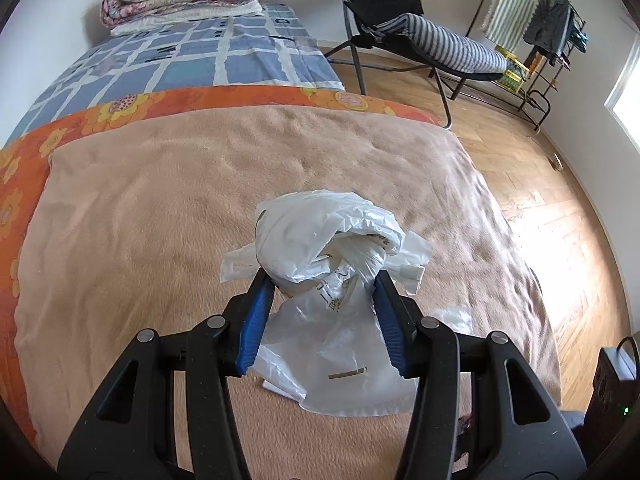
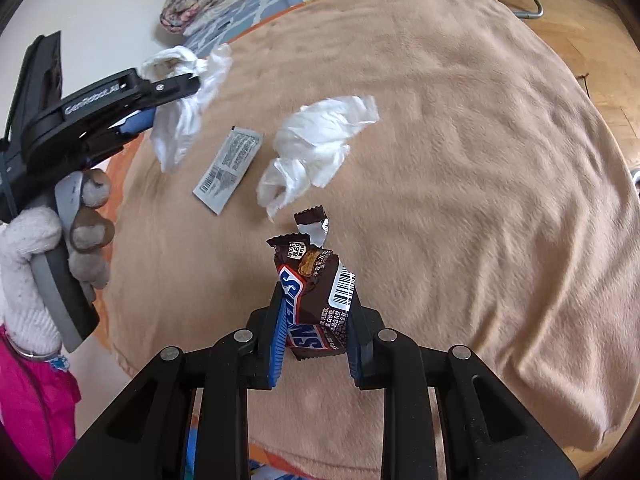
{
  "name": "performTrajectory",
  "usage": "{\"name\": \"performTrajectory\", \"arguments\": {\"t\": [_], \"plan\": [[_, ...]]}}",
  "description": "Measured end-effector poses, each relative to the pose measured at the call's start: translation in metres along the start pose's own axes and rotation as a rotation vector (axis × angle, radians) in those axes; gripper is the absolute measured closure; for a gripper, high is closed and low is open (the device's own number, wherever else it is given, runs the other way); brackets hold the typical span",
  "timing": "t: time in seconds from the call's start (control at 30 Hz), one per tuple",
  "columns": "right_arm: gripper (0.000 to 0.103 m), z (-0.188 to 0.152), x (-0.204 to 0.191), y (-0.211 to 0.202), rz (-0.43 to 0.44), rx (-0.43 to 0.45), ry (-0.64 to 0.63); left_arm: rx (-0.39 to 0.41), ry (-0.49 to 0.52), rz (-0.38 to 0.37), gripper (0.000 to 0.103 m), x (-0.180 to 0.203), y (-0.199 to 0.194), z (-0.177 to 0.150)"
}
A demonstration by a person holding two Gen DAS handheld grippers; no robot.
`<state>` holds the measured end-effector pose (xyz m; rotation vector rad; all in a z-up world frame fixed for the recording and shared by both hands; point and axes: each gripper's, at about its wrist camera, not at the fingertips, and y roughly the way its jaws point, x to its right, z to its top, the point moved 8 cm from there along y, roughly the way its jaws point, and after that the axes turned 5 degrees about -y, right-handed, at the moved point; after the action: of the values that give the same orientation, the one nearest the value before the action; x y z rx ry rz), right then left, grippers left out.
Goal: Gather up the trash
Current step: 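Carry the white bag and Snickers bar with both grippers over the blue basket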
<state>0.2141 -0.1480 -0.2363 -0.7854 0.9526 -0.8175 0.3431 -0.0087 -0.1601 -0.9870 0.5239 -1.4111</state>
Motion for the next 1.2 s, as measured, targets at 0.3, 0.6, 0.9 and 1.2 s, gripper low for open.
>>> {"name": "performTrajectory", "arguments": {"t": [0.3, 0.6, 0.9, 1.2], "plan": [[0.08, -0.01, 0.009, -0.012, -0.037, 0.021, -0.037, 0.004, 0.031, -0.029, 0.051, 0.015, -0.024, -0.014], [0.08, -0.023, -0.013, -0.059, 0.009, 0.124, -0.104, 0.019, 0.052, -0.072, 0.051, 0.014, -0.066, -0.034], [0.08, -0.053, -0.05, -0.085, 0.012, 0.155, -0.203, 0.015, 0.072, -0.095, 0.051, 0.006, -0.116, -0.078], [0.08, -0.095, -0.077, -0.091, 0.014, 0.152, -0.291, -0.018, 0.1, -0.097, 0.051, 0.0, -0.153, -0.146]]}}
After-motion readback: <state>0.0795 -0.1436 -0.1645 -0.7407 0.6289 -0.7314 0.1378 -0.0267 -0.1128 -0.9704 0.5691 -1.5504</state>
